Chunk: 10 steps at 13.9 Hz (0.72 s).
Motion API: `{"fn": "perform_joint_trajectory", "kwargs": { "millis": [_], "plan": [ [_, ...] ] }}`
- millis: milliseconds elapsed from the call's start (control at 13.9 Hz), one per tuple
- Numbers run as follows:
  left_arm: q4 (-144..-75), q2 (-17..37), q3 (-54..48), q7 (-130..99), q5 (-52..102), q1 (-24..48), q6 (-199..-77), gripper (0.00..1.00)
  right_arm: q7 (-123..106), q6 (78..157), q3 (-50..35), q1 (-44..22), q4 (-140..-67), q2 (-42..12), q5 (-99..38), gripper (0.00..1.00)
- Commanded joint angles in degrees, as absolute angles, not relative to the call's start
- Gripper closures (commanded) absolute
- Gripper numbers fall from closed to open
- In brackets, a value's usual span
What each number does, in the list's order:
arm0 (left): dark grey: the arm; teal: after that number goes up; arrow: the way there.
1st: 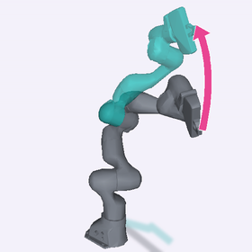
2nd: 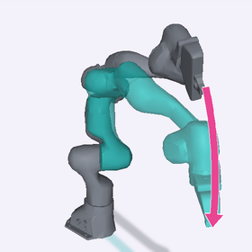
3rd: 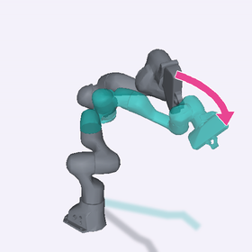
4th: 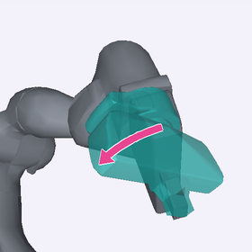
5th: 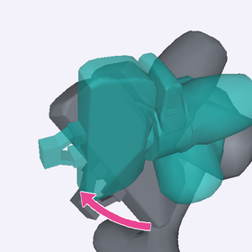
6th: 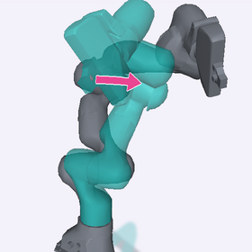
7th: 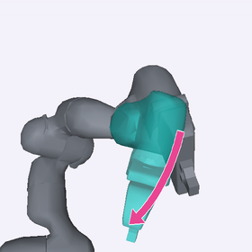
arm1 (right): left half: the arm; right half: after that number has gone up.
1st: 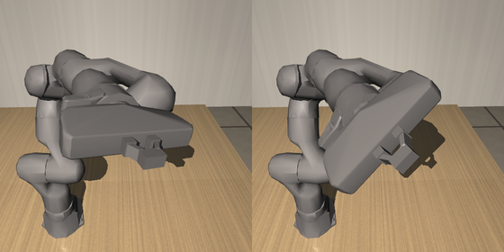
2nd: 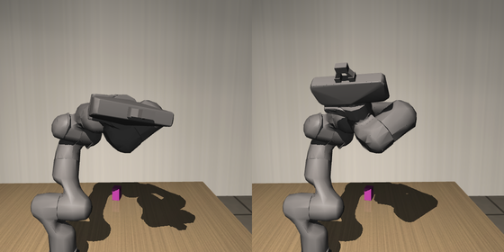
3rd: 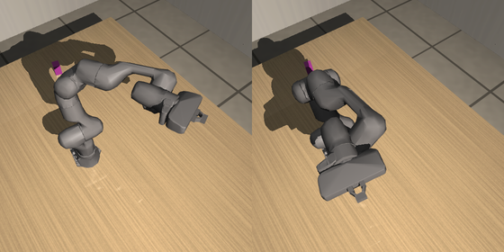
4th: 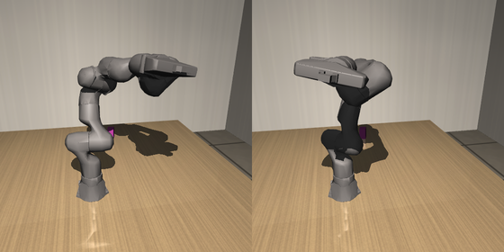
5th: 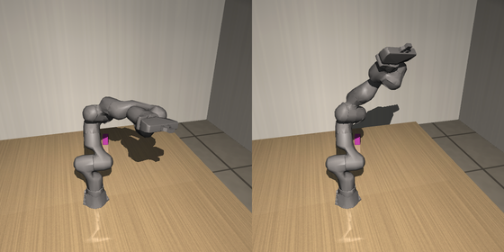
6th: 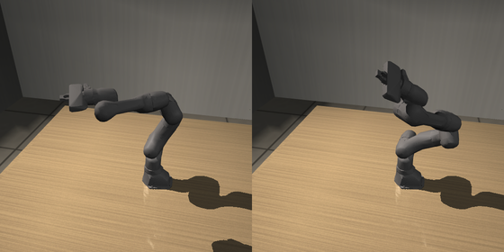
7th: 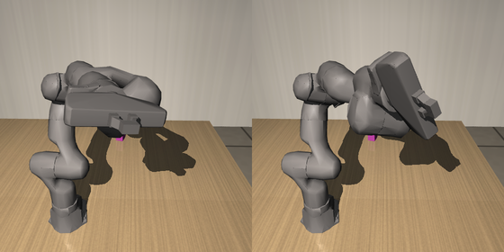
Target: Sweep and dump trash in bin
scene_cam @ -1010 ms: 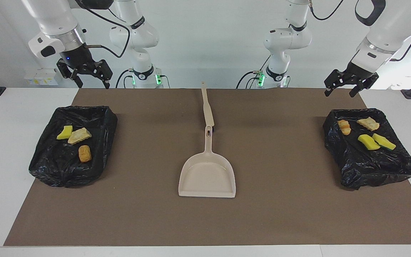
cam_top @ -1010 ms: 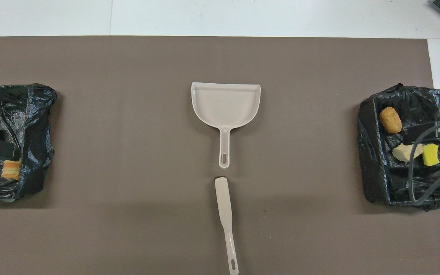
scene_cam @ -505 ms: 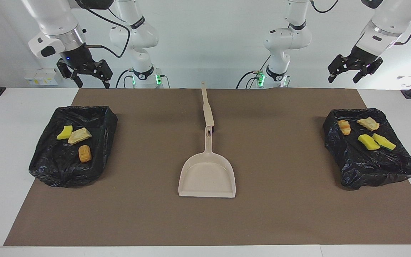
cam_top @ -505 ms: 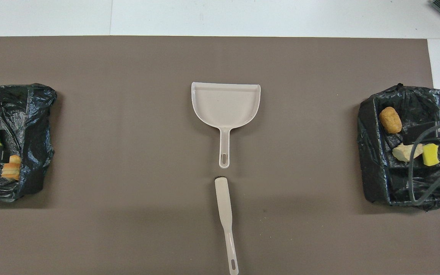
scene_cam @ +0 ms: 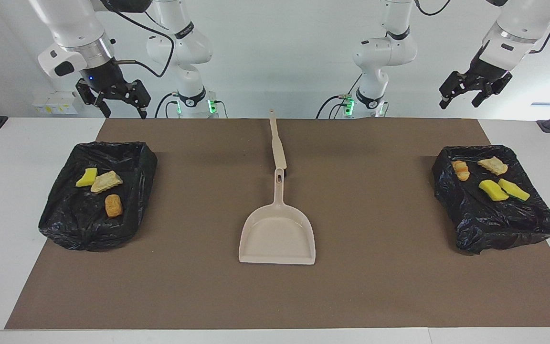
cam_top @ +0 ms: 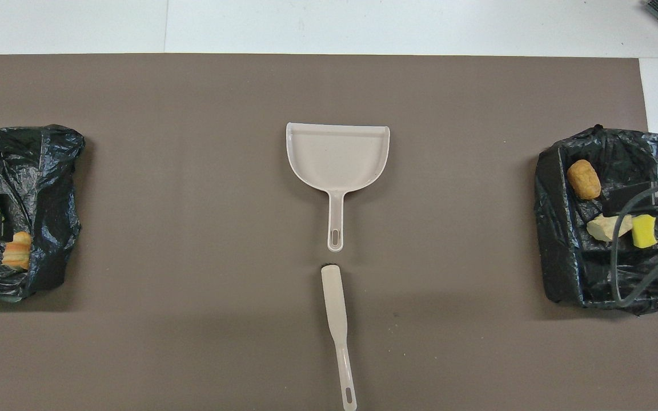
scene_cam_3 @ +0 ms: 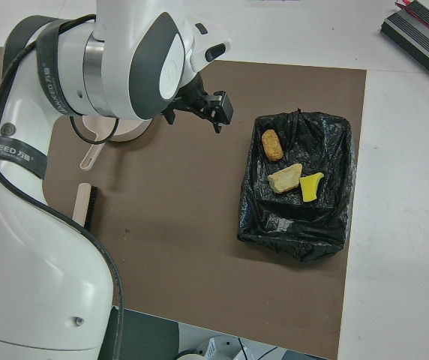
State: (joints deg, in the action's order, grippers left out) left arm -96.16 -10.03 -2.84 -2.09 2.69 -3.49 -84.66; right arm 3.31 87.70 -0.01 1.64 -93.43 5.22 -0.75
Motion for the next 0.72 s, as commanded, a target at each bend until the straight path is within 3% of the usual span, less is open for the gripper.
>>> {"fn": "perform_joint_trajectory", "kwargs": {
  "millis": [0,649],
  "plan": [
    [-93.9,-9.9,-2.8,0.9,1.6,-3.4,-84.0,0.00,4.4,88.6,-0.1,1.8,-94.6,6.2,-1.1,0.00],
    [-92.3,-10.4,-3.3,0.0,-0.4,-3.3,-83.5,0.00,4.4,88.6,-0.1,1.8,-94.6,6.2,-1.1,0.00]
  ]
}}
